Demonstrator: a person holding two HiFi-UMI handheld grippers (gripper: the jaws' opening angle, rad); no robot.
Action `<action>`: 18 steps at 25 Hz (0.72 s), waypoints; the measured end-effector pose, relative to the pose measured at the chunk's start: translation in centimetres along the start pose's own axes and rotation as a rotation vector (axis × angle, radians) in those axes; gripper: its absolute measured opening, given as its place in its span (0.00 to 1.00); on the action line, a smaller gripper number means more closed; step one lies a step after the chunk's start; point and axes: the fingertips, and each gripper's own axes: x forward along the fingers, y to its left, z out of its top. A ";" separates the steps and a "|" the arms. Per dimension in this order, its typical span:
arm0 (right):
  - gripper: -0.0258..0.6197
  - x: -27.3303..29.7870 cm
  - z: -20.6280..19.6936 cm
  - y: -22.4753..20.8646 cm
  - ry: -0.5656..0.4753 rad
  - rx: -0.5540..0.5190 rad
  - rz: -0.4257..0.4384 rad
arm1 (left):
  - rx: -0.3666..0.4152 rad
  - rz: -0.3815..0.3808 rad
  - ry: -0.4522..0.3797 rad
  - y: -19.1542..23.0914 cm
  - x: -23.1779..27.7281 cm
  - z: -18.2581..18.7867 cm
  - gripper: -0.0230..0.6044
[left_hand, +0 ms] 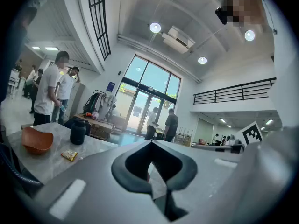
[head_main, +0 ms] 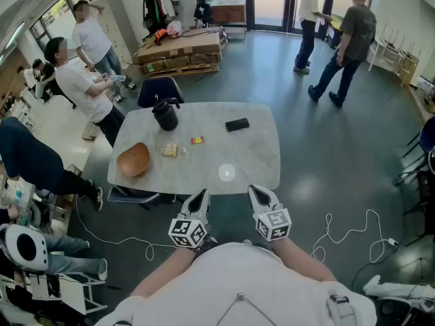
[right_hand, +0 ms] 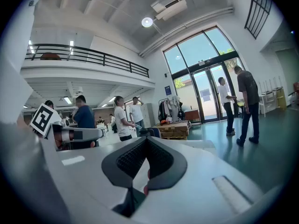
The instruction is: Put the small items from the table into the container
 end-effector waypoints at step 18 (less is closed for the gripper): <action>0.08 -0.1 -0.8 -2.1 0.007 0.063 -0.024 | -0.003 0.064 0.024 0.0 0.0 -1.7 0.04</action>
